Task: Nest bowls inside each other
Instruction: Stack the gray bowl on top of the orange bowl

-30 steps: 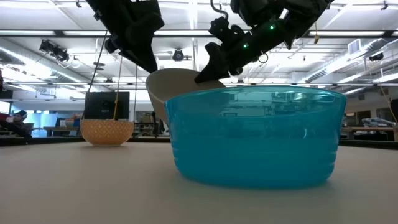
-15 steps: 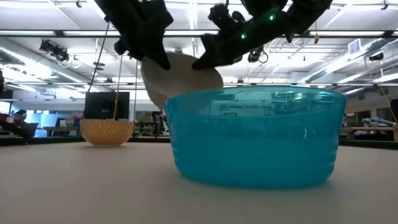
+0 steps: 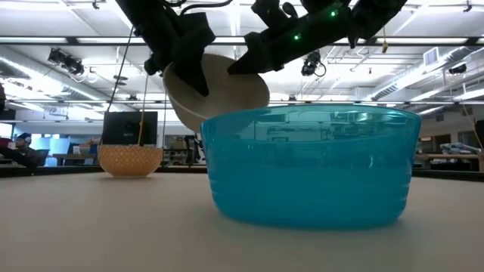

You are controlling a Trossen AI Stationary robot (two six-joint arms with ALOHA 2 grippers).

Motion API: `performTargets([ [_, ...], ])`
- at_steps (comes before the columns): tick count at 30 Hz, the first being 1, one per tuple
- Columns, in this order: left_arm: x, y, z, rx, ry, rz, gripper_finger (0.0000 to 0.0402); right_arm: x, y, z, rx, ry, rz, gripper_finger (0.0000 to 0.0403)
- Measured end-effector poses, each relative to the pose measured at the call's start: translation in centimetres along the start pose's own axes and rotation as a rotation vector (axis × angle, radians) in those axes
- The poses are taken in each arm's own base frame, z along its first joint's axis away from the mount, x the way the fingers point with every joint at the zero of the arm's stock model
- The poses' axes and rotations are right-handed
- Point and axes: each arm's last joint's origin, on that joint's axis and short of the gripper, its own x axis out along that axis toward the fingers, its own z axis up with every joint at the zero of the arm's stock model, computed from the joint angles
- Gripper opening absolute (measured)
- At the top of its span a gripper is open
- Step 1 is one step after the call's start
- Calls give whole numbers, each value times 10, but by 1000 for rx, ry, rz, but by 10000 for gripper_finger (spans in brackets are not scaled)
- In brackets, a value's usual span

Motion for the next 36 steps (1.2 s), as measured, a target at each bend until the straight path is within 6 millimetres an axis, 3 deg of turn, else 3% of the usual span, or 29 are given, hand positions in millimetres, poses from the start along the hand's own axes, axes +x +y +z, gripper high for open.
performTargets([
  [5, 1, 1, -1, 26, 6, 28, 36, -2, 5, 1, 2, 8, -18, 24],
  [7, 1, 2, -3, 52, 24, 36, 14, -3, 5, 2, 22, 7, -34, 30],
  [10, -6, 4, -5, 89, 116, 24, 7, -4, 6, 2, 42, 26, -65, 53],
  [12, -14, 11, -13, 189, 265, 36, 4, -5, 6, -2, 15, 80, -116, 75],
  [18, -52, 21, -12, 297, 522, 37, 2, -13, 1, 2, 22, 102, -140, 149],
  [23, -86, 22, -14, 331, 713, -113, 2, -26, -7, 11, 32, 112, -163, 190],
  [31, -139, 12, -36, 324, 828, -512, 2, -41, -21, 15, 116, 160, -164, 199],
  [36, -152, -4, -67, 386, 786, -668, 3, -44, -22, 14, 156, 182, -159, 199],
])
